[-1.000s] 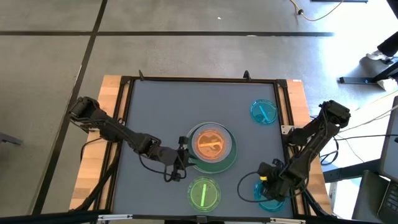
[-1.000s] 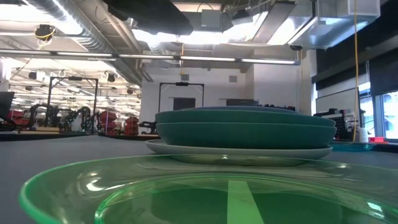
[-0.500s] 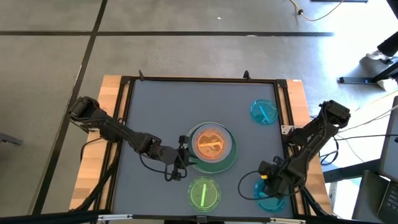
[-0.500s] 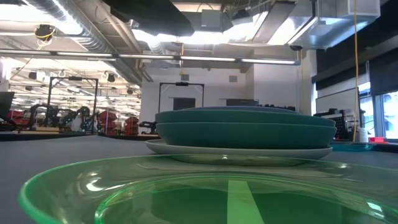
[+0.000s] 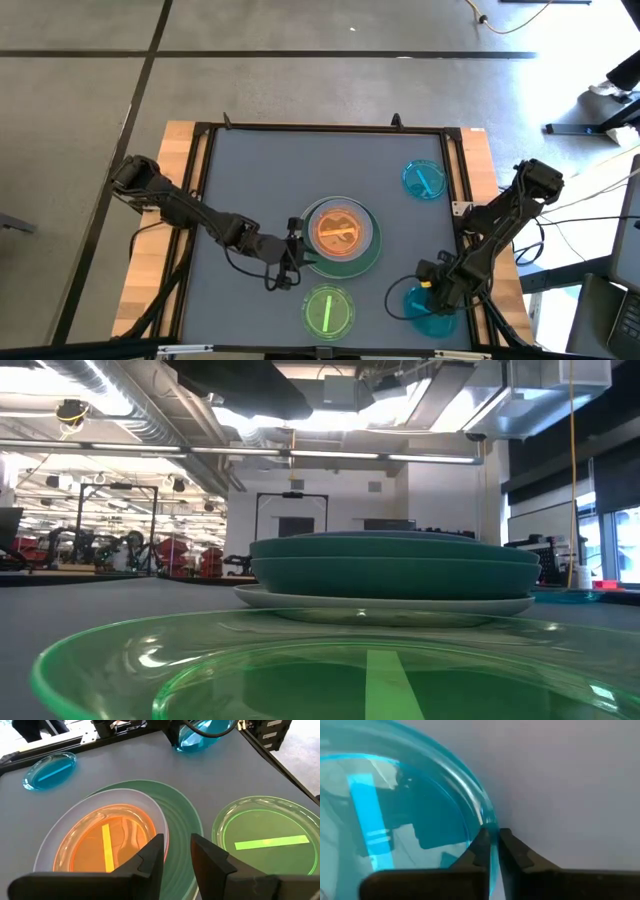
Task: Stack plastic plates
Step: Stack the bottom light blue plate on top of the orange plate
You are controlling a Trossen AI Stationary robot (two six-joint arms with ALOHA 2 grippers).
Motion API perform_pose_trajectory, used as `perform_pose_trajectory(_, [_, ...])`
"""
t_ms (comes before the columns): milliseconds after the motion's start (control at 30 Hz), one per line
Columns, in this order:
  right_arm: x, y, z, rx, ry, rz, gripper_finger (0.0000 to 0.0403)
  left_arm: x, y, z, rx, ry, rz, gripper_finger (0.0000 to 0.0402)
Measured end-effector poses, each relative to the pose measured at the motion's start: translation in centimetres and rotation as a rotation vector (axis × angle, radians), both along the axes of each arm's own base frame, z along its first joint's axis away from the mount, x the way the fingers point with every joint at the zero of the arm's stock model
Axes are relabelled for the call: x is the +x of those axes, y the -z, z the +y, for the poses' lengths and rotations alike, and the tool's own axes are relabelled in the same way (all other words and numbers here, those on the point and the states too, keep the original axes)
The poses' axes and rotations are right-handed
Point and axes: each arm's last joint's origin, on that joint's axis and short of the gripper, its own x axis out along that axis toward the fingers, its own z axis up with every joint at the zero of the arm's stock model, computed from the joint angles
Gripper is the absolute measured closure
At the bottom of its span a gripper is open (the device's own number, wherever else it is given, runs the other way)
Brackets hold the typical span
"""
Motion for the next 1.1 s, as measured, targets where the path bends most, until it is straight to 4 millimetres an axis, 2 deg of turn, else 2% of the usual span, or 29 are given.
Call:
perform_pose_trajectory(167, [0.3, -0.3, -0.4, -0.015, -0.023, -0.028, 0.0393, -0.1, 0.0, -0.1, 0.002, 0.005, 0.001, 0.0311])
perform_pose_trajectory(267, [0.7, -1.1, -0.9, -0.020, -0.004, -0.090, 0.0398, -0.3, 0.1, -0.5, 0.010, 0.017, 0.008, 0.0311])
perform_pose_trajectory(500, [2.7, -5.0, -1.4, -0.028, -0.010, -0.338, 0.0402, -1.4, -0.3, -0.8, 0.120, 0.032, 0.046, 0.0311])
perform_pose_trajectory(667, [4.6, -7.9, -2.6, -0.084, -0.027, -0.508, 0.0402, -2.6, -0.8, -1.1, 0.149, 0.054, 0.080, 0.0311])
perform_pose_trajectory(833, [6.7, -9.8, -4.8, -0.178, 0.056, -0.610, 0.0402, -4.2, -0.3, -0.7, 0.136, 0.056, 0.061, 0.0311])
perform_pose_trajectory(1100, [10.5, -10.8, -9.9, -0.298, 0.171, -0.692, 0.0402, -7.4, 1.0, 1.0, 0.054, -0.005, 0.081, 0.0311])
